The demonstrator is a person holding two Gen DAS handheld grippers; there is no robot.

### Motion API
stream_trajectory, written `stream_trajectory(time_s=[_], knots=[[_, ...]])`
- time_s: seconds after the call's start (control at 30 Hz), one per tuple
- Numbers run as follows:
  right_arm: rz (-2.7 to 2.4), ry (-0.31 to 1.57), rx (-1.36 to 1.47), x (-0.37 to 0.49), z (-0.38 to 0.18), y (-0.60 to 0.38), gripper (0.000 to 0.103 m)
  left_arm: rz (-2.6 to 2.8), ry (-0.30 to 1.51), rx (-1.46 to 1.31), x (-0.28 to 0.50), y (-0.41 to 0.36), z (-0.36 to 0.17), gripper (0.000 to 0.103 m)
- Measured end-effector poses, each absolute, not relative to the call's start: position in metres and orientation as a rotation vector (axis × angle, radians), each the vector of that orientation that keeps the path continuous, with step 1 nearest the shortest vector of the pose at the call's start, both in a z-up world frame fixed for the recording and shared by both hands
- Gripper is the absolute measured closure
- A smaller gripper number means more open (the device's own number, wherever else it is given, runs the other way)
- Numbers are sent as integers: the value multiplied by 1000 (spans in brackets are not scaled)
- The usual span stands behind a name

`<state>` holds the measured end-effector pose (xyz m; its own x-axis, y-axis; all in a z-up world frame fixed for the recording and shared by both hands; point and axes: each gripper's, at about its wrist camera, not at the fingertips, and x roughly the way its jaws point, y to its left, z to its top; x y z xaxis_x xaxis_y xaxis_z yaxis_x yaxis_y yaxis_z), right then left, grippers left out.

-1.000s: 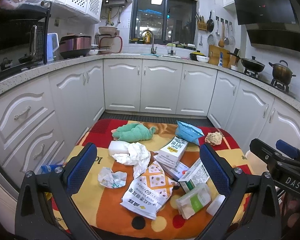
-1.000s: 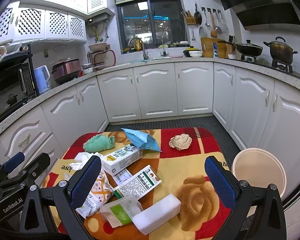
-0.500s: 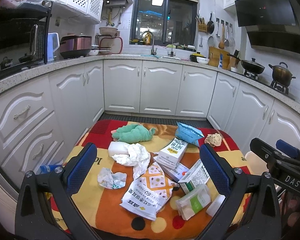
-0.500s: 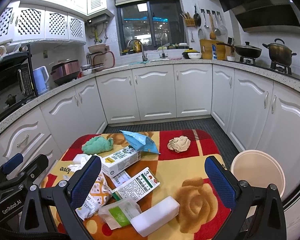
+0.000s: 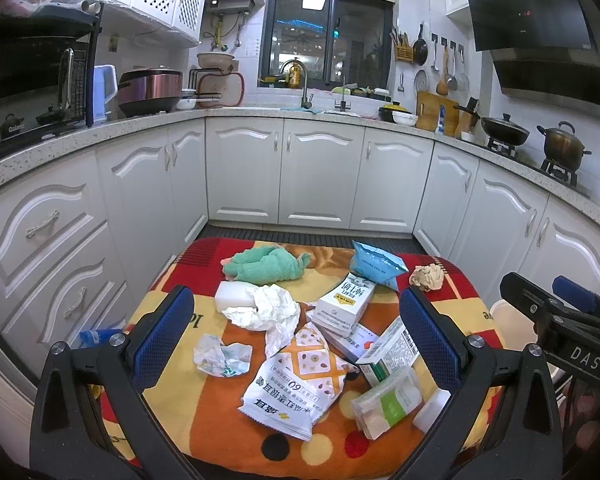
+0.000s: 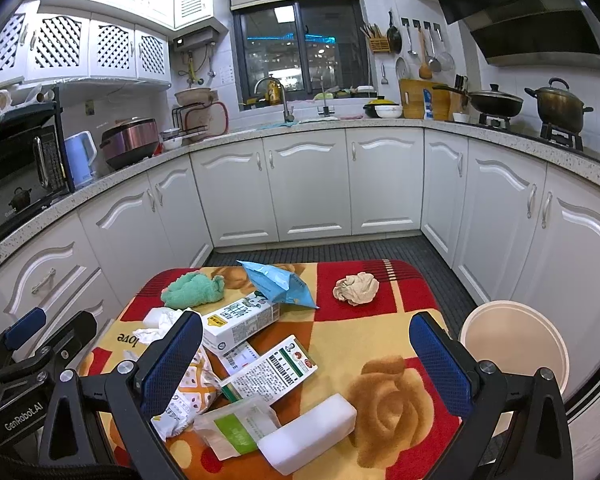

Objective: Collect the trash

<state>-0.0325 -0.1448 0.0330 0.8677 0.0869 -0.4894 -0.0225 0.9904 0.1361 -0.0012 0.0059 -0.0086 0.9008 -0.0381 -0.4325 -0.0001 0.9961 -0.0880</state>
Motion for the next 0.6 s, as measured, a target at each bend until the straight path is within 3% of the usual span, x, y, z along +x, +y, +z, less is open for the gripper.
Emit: stream_trajectory(time_s=[0.6], knots=[[52, 534, 126, -29, 26, -144, 0, -16, 469, -50, 3, 1, -17, 1]])
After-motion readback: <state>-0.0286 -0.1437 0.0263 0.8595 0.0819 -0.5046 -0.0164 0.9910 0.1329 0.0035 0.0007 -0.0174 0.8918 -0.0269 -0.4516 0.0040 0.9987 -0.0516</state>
